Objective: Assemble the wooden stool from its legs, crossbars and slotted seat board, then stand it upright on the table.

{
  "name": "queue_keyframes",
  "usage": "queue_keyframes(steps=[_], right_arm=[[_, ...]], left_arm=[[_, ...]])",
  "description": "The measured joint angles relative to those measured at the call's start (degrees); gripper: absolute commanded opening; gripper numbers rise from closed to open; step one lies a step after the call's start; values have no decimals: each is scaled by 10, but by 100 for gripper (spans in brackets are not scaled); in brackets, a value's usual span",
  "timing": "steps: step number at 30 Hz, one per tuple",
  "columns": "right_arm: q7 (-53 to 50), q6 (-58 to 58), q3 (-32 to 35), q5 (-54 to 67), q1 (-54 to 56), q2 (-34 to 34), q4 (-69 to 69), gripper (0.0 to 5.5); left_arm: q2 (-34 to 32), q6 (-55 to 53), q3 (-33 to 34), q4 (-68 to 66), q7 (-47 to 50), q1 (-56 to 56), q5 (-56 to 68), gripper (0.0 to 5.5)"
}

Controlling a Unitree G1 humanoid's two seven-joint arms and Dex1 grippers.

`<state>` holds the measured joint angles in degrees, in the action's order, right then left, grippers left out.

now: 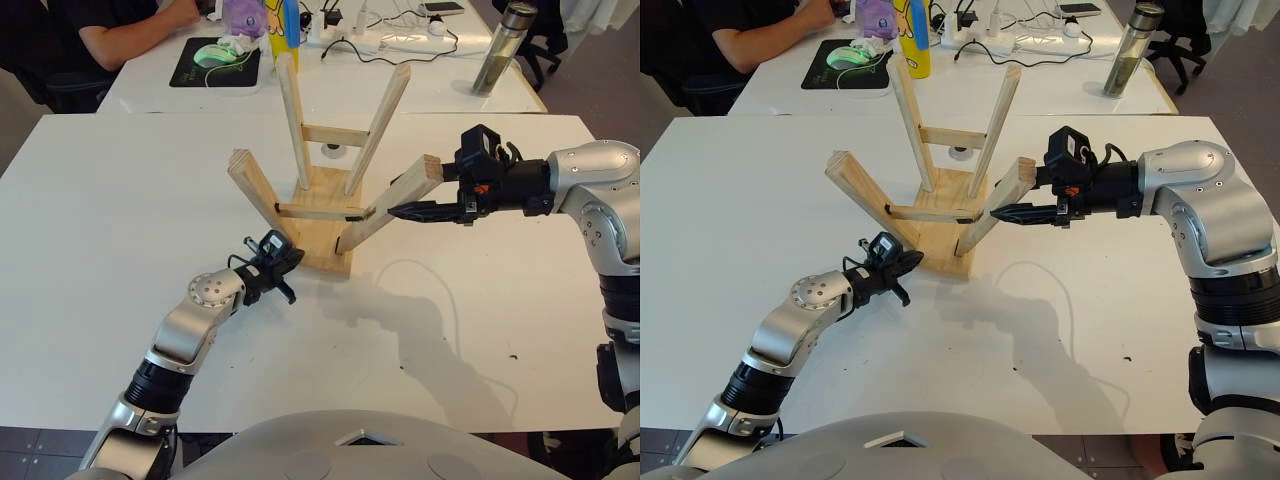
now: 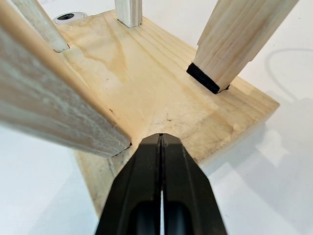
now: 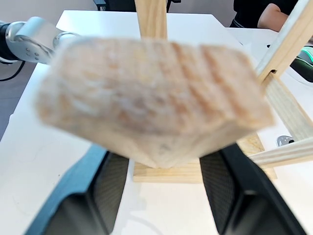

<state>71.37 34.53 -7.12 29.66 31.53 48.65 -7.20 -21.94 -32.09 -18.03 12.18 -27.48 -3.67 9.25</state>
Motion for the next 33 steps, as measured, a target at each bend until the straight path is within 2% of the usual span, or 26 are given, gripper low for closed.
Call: queue_keyframes(steps=[13,22,28,33], right_arm=[[2,-66,-57,-35,60,-49,103,208],[4,-75,-60,-36,54,-52,120,208],[4,-80,-62,-36,59,-52,118,208],[2,-71,-70,-41,71,-56,127,208]], left_arm=[[15,-1,-1,-10,4,1,-9,0],[20,1,-1,-17,3,0,-8,0],[96,-1,20,-11,38,-11,10,0],[123,-11,26,10,49,-35,18,0]])
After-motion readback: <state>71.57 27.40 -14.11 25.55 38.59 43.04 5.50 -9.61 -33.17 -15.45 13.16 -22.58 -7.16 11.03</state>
